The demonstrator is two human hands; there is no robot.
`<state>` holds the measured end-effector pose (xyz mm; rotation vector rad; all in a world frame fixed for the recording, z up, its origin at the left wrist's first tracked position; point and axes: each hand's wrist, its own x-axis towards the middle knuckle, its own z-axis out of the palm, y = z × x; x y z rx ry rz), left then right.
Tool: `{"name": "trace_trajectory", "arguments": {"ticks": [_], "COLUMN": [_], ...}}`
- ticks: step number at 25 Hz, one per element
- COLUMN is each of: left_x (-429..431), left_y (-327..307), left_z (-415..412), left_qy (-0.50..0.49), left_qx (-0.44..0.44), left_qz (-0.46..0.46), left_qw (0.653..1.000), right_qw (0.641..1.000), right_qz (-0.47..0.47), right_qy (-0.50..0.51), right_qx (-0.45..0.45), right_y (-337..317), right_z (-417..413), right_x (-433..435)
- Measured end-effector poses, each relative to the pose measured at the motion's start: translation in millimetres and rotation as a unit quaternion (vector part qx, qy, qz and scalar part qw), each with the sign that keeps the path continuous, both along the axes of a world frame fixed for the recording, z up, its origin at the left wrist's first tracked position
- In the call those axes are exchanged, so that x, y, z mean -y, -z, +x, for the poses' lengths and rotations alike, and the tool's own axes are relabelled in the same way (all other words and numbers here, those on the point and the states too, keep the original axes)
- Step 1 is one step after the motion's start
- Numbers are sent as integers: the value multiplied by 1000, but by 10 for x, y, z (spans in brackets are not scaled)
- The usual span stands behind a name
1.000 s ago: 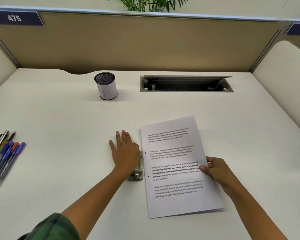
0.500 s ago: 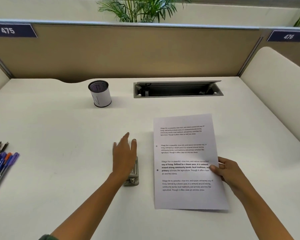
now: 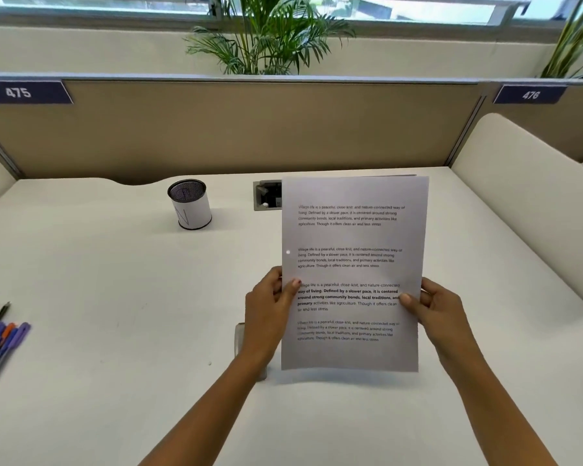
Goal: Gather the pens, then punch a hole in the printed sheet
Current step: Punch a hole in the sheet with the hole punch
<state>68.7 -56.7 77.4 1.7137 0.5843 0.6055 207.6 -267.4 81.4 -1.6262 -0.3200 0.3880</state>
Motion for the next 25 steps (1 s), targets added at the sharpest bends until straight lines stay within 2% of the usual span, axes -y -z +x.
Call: {"name": "trace_trajectory", "arguments": {"ticks": [5, 9, 13, 17, 25], "left_x": [22, 66, 109, 118, 156], "left_y": [-121, -35, 71, 97, 274], "left_z": [29, 7, -27, -17, -6], "left_qy": [-57, -78, -84, -93, -98], "left_qx": [80, 113, 111, 133, 89], "left_qz": [39, 28, 10, -1, 7], "left_qw": [994, 990, 990, 987, 991], "right_qw": [994, 992, 992, 988, 987], "right_qz": [67, 66, 43, 59, 32], "right_qy": [40, 58, 68, 90, 132], "right_qx": [71, 92, 96, 109, 85], "right_y": [-71, 8, 116, 103, 259], "right_z": [-60, -119, -150, -164, -217], "right_x": [-151, -191, -198, -212, -262]}}
